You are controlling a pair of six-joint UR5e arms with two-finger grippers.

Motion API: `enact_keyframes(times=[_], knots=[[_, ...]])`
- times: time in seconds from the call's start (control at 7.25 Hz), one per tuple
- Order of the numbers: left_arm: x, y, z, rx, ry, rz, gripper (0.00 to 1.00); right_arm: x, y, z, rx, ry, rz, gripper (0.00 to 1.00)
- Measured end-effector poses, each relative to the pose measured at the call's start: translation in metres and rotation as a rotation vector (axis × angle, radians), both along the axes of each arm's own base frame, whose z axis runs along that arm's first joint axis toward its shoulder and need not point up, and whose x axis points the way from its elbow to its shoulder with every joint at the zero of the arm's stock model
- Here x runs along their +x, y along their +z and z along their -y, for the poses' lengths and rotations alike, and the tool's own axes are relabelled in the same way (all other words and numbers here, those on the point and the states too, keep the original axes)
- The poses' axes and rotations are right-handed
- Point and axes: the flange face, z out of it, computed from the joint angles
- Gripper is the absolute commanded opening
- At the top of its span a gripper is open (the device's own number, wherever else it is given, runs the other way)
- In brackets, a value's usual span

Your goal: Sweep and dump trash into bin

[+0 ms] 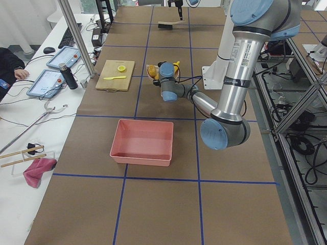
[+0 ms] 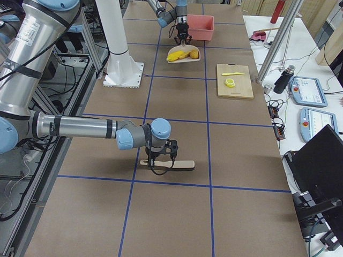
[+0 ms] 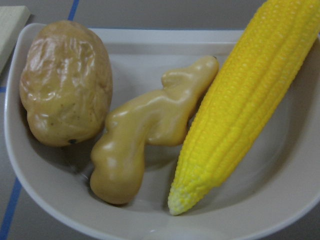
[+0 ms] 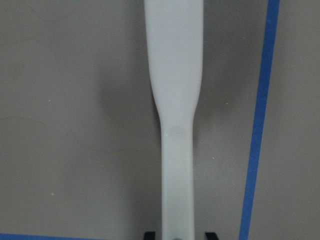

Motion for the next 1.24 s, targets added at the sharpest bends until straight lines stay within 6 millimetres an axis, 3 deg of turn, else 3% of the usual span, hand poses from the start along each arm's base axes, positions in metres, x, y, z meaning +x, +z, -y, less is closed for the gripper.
enact_keyframes(times=[0.55,0.83,0.97,1.24], knots=[[-0.128,0.047,0.031,-0.18,-0.077,0.002,0.0,0.002,-0.006,0.004,0.013,0.008,0.008,0.83],[-0.196,0.079,0.035,-0.24,-0.109,0.007,0.0,0.011,-0.01,0.02,0.04,0.038,0.014,0.89],[-0.231,0.099,0.033,-0.255,-0.13,0.015,0.0,0.023,-0.001,0.033,0.062,0.053,0.012,0.99],[-0.29,0.15,0.018,-0.248,-0.178,0.068,0.0,0.067,0.048,0.078,0.112,0.074,0.002,0.99]])
